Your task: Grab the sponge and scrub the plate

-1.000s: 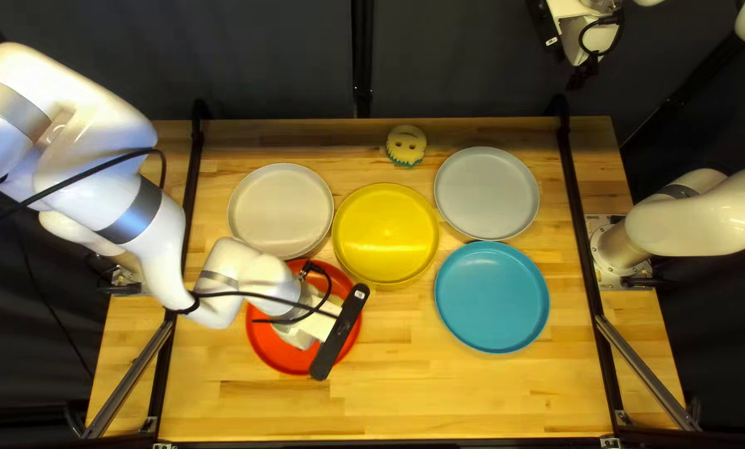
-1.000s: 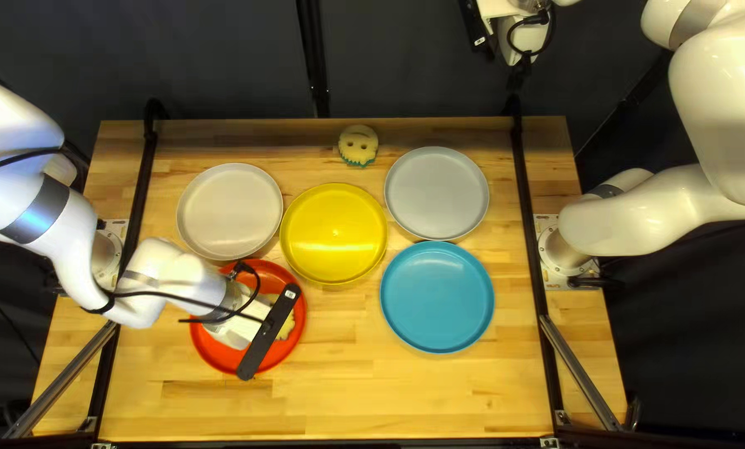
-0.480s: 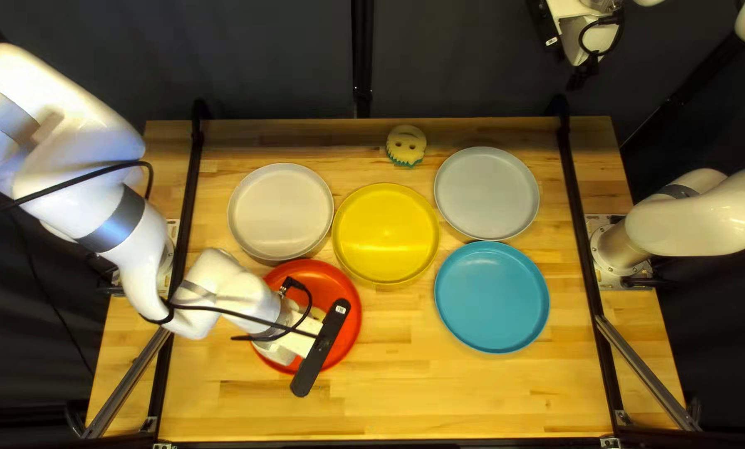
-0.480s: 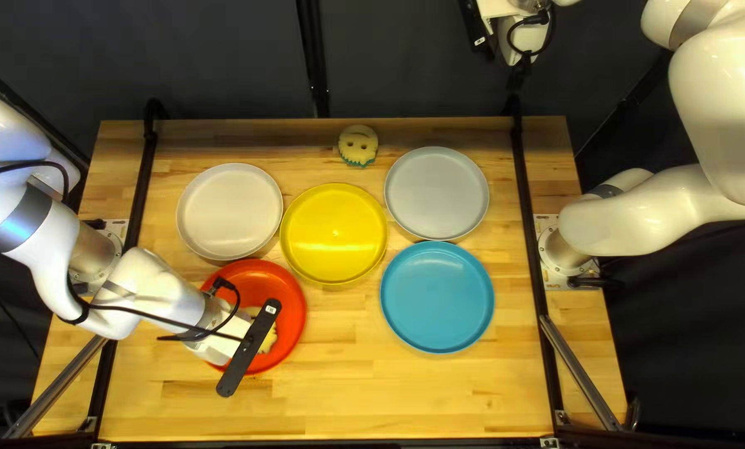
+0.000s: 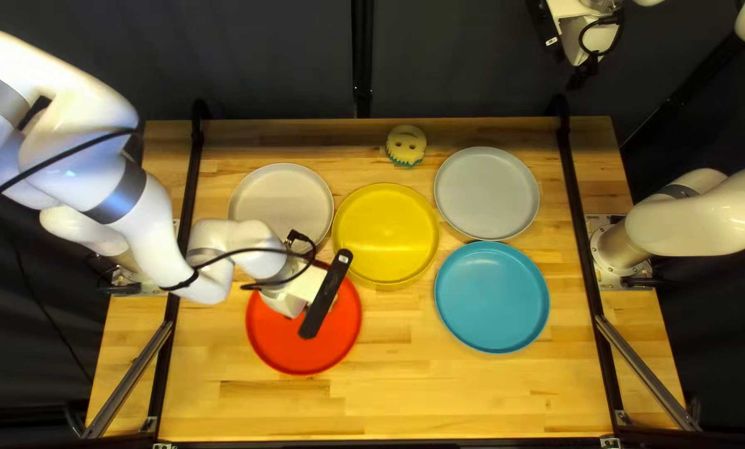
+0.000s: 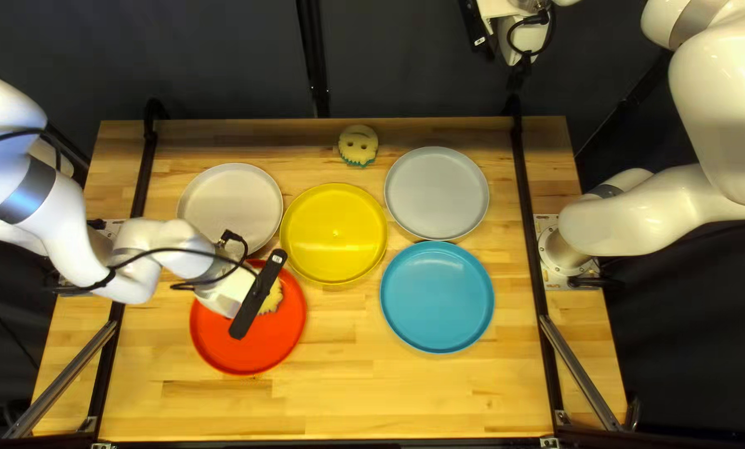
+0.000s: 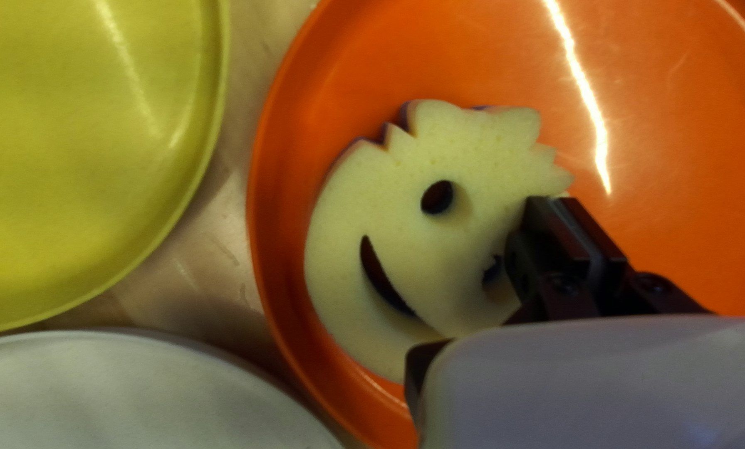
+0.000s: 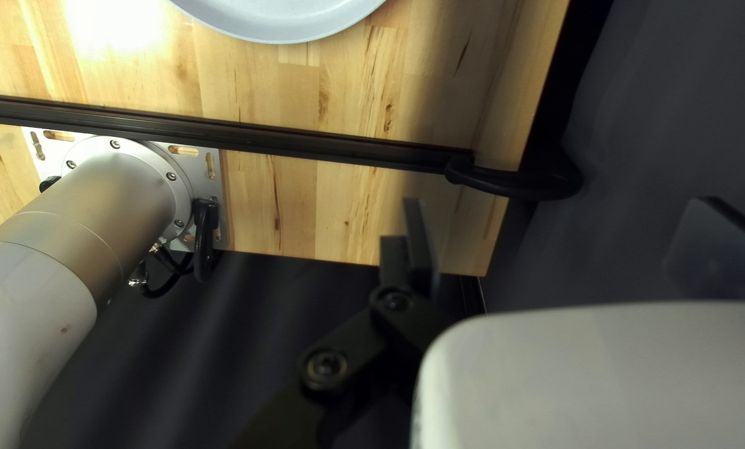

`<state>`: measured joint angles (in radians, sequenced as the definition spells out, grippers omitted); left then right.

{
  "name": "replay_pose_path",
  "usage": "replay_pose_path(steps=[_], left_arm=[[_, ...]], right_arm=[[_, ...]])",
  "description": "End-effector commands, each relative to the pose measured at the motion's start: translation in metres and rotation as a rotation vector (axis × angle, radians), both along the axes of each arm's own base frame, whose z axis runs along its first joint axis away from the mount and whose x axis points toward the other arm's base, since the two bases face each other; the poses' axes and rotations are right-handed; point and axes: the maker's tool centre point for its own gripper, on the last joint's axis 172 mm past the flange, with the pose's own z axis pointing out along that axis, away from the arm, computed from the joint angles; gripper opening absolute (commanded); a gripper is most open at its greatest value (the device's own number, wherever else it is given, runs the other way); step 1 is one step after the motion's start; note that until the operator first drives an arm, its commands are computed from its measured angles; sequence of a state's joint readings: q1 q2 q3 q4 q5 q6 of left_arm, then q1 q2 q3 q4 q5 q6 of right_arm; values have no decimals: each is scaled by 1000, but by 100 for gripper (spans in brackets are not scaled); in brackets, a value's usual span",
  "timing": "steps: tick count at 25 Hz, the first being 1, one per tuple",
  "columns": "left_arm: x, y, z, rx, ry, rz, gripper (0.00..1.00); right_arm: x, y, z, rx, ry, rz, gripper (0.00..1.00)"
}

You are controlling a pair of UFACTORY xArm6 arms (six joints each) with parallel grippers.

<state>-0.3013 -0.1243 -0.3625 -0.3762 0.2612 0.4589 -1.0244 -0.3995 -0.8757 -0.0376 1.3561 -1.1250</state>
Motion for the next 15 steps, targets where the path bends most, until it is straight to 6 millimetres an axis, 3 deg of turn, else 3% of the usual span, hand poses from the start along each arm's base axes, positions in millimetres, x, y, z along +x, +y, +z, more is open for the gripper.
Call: replay_pose_path(steps=[1, 11, 15], left_arm=[[-6, -17, 1, -4, 6, 0, 0], [-7, -99, 4, -5, 5, -27, 0], [-9, -118, 0, -4, 3, -34, 0]], right_arm=[[0, 0, 0, 0, 0, 0, 100], [0, 0, 0, 0, 0, 0, 100], [0, 0, 0, 0, 0, 0, 100]])
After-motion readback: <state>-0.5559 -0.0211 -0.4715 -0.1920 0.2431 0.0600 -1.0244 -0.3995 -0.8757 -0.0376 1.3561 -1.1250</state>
